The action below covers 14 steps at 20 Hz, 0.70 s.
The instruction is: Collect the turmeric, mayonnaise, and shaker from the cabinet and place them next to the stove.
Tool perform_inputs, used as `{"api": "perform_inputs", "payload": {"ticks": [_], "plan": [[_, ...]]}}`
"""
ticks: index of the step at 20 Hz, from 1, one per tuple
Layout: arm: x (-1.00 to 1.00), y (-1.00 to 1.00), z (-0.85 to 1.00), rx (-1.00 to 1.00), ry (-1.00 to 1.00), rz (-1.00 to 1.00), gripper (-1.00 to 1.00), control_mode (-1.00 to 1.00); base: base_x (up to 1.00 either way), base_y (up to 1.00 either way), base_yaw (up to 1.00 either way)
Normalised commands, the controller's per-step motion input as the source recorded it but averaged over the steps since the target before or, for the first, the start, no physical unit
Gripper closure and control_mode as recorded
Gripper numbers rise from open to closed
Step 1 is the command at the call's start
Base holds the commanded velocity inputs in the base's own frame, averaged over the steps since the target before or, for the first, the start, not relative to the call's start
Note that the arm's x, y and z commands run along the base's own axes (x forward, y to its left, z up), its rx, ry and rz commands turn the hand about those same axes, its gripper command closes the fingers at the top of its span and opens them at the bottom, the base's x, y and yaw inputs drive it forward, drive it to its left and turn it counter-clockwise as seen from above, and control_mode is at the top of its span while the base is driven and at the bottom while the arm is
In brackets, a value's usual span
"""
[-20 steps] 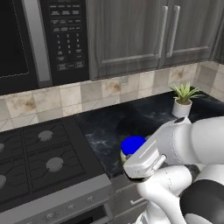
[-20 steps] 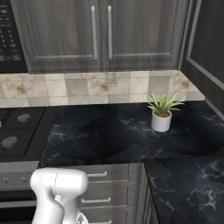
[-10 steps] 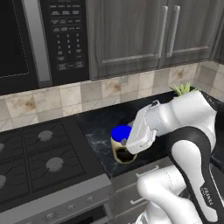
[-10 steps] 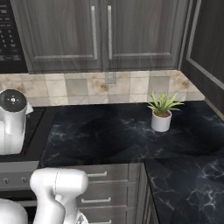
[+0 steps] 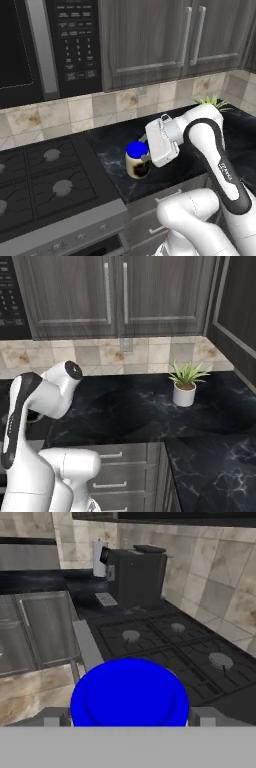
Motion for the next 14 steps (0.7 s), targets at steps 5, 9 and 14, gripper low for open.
{"api": "perform_inputs", "payload": {"ticks": [5, 9, 14], "plan": [[0.69, -0.17, -0.25, 0.06, -0.01, 0.26, 1.00, -1.00, 0.00, 0.00, 0.00], [0.63, -0.13, -0.16, 0.07, -0.02, 0.20, 1.00, -1.00, 0.00, 0.00, 0.00], [0.68, -0.12, -0.22, 0.04, 0.00, 0.15, 1.00, -1.00, 0.00, 0.00, 0.00]]}}
